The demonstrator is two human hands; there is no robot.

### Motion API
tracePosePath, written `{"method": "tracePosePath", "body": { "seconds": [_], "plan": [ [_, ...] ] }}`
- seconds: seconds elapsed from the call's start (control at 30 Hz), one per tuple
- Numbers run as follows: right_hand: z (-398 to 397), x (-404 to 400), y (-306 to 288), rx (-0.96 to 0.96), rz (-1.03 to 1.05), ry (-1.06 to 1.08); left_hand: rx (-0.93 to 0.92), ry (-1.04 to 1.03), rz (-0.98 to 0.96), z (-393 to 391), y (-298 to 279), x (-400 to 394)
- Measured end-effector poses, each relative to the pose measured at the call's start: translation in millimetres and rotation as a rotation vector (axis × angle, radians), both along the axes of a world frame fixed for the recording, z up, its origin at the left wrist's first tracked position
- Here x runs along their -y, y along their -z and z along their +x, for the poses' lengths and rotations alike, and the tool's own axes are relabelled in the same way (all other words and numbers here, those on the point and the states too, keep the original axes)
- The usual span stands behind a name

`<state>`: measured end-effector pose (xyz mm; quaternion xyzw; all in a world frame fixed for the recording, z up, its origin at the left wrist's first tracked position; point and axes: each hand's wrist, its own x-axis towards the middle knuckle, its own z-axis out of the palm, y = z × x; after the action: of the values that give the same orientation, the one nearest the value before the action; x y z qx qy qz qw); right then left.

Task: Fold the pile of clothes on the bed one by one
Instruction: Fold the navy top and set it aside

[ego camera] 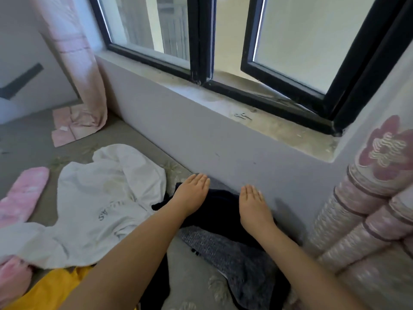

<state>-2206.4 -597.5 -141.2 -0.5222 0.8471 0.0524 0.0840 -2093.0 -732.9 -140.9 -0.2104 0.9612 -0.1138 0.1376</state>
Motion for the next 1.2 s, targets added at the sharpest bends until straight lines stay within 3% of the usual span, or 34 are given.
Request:
{"method": "tracePosePath", "body": {
  "seconds": [0.17, 0.3, 0.43, 0.53, 0.67, 0.9, 1.07, 1.13, 1.2],
  "plan": [
    [-57, 29, 20, 0.067, -0.084, -0.016, -0.046, 0.027, -0.036, -57, 16, 42],
    [-55, 41, 83, 0.139, -0.098, -0.043, 0.012, -0.003, -0.031, -62, 77, 55],
    [-30, 40, 168, 0.262, 0.163, -0.098, 0.218, -0.155, 0.127, -49, 157, 40],
    [-19, 27, 216, 0.264, 0.247, -0.108, 0.265, -0.216, 0.288, -40, 200, 20],
    [-16, 25, 232, 0.165, 0.056, -0.110, 0.115, -0.266, 0.342, -30, 237, 11],
    [-6, 18, 253, 0.168, -0.091, -0.082, -0.200, -0.333, 0.439, 4, 271, 4],
    [61, 16, 253, 0.238, -0.385, -0.270, -0.298, -0.607, 0.478, 93, 287, -26],
    [100, 15, 263, 0.343, -0.347, -0.378, -0.298, -0.788, 0.479, 144, 293, -49],
    [140, 13, 275, 0.524, -0.161, -0.443, -0.278, -0.970, 0.474, 200, 298, -79]
  ]
}}
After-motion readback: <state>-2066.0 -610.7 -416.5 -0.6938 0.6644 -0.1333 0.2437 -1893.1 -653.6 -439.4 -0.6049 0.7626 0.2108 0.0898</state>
